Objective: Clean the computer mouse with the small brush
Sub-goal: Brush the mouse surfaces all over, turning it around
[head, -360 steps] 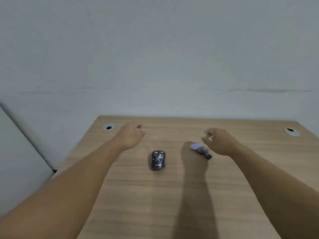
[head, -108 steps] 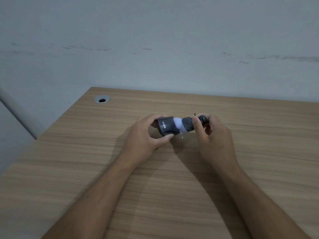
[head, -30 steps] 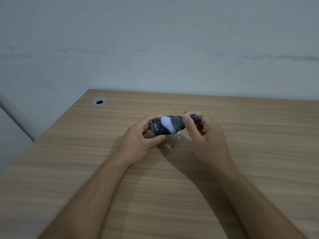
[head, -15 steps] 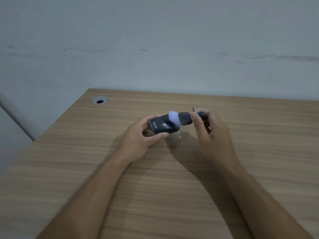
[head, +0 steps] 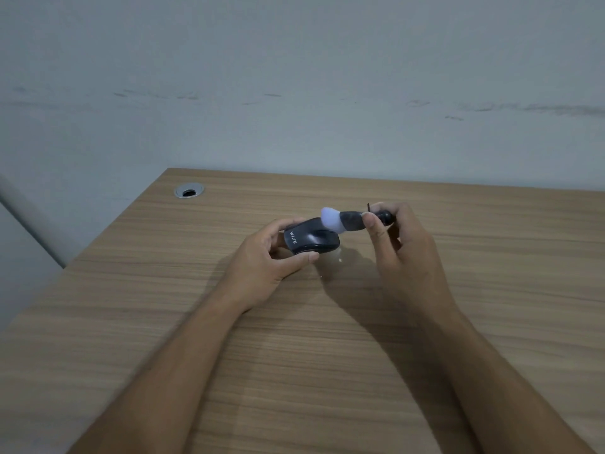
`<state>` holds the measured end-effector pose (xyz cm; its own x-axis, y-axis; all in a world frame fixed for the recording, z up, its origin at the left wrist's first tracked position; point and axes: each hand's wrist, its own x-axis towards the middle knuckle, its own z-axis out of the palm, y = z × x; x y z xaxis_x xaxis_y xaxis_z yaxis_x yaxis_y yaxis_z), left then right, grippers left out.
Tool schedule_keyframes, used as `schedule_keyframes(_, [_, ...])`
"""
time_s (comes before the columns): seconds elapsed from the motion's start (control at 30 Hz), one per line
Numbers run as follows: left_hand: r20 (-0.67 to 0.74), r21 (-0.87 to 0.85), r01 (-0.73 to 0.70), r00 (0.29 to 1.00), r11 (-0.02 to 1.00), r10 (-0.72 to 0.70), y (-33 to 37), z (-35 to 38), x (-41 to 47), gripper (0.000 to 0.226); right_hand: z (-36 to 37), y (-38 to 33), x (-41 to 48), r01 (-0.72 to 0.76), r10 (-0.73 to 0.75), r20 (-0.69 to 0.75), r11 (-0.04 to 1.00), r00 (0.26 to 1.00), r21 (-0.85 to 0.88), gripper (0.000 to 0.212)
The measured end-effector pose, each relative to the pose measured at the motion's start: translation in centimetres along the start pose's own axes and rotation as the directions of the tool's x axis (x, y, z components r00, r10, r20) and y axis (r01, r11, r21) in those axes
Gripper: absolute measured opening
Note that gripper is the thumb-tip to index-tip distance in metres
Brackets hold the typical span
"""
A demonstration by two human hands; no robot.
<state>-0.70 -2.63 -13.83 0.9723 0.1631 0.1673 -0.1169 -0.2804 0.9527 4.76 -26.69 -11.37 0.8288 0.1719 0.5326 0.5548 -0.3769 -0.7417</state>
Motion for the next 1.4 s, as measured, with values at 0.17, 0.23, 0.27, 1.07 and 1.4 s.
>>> schedule_keyframes(0.17, [-0.009, -0.007, 0.018, 1.000, 1.000, -0.018, -0.1, -0.3, 0.1, 0.061, 1.4, -0.5, -0.4, 0.057, -0.052, 0.137, 0.998, 0.989, -0.033, 0.012])
schedule_keyframes(0.23, [-0.002, -0.023, 0.026, 1.000, 0.999, -0.026, -0.1, -0.4, 0.1, 0.060, 1.2, 0.7, 0.0, 0.012, -0.002, 0.111, 0.996, 0.994, -0.086, 0.014])
schedule_keyframes(0.27, [0.002, -0.035, 0.032, 0.999, 0.999, -0.032, 0.0, -0.4, 0.0, 0.060, 0.9, 1.3, 0.2, -0.021, 0.032, 0.095, 0.993, 0.995, -0.116, 0.014])
schedule_keyframes(1.07, [-0.052, 0.594, -0.210, 0.953, 0.777, 0.297, 2.1, 1.5, -0.3, 0.061, 1.5, -2.6, -0.7, 0.276, -0.279, -0.014, 0.956, 0.960, -0.097, 0.017])
schedule_keyframes(1.4, [-0.053, 0.560, -0.258, 0.937, 0.787, 0.344, 1.6, 1.0, -0.3, 0.069, 1.3, -3.2, -0.9, 0.363, -0.360, 0.051, 0.925, 0.932, -0.112, 0.018])
